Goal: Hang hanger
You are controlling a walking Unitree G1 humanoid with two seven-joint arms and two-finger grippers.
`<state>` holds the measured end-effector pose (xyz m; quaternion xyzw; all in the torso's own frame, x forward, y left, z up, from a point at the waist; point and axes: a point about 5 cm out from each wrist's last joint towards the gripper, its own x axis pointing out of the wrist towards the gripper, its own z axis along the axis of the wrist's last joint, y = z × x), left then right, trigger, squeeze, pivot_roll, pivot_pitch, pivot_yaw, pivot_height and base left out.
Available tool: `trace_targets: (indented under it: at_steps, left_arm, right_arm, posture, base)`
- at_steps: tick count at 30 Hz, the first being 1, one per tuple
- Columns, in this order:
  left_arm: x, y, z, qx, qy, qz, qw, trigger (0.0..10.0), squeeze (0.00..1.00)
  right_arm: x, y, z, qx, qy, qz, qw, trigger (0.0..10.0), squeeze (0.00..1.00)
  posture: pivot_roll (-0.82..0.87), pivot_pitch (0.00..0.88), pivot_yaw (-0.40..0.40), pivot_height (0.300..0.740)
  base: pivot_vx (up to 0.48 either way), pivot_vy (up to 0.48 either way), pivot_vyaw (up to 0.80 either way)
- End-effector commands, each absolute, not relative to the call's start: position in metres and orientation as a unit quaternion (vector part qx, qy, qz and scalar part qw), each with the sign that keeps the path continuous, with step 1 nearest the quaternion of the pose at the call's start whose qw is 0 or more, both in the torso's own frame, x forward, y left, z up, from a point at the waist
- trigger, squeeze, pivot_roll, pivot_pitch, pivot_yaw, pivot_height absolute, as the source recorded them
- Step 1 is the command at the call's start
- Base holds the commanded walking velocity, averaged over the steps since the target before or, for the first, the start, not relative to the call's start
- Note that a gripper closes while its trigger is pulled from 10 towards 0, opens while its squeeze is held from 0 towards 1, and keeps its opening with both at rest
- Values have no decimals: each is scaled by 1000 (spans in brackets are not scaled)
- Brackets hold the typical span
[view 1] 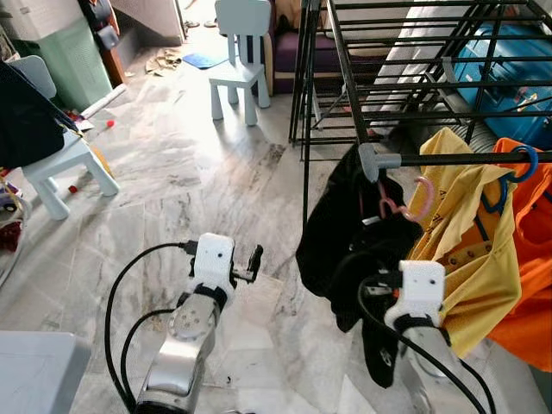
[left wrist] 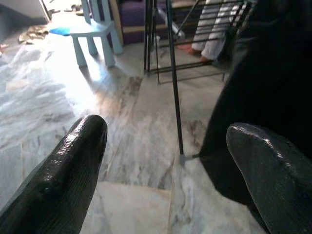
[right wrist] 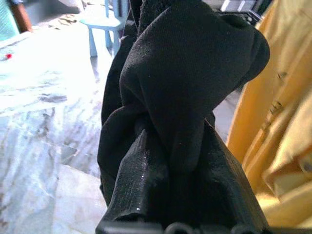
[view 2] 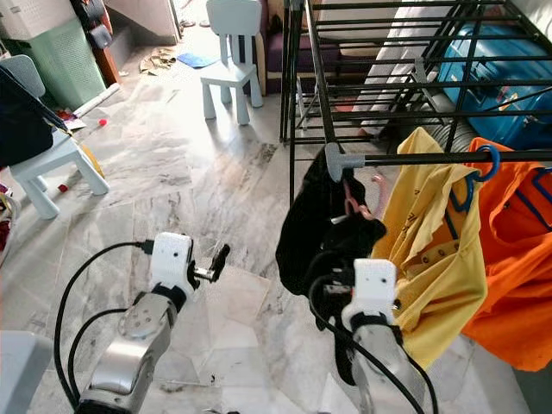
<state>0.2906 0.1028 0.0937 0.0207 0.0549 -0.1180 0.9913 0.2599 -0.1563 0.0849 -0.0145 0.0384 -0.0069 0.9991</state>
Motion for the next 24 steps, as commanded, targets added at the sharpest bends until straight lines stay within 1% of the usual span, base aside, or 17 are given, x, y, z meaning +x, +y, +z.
trace_targets:
  at_steps: [1, 6, 13, 24]
  left_arm:
    - [292, 103, 96, 25, 56, -112, 992, 10000, 0]
    - [294, 99, 99, 26, 52, -110, 992, 10000, 0]
    - [293, 96, 99, 28, 53, -110, 992, 10000, 0]
    - [292, 95, 98, 34, 58, -105, 992, 10000, 0]
  right_arm:
    - [267, -152, 94, -17, 18, 0, 1000, 10000, 0]
    - [273, -153, 99, -15, 16, -1, 1000, 10000, 0]
    - [273, -156, 98, -18, 22, -5, 1000, 10000, 0]
    - [273, -155, 97, -18, 30, -4, 999, 10000, 0]
  posture:
    - [-92, 129, 55, 740]
    - [-96, 146, 49, 740]
    - [-100, 160, 45, 740]
    - [-100, 172, 38, 740]
  base:
    - [0, 0, 0]
    - [0, 0, 0]
    - [0, 0, 0]
    - [-267, 0, 0]
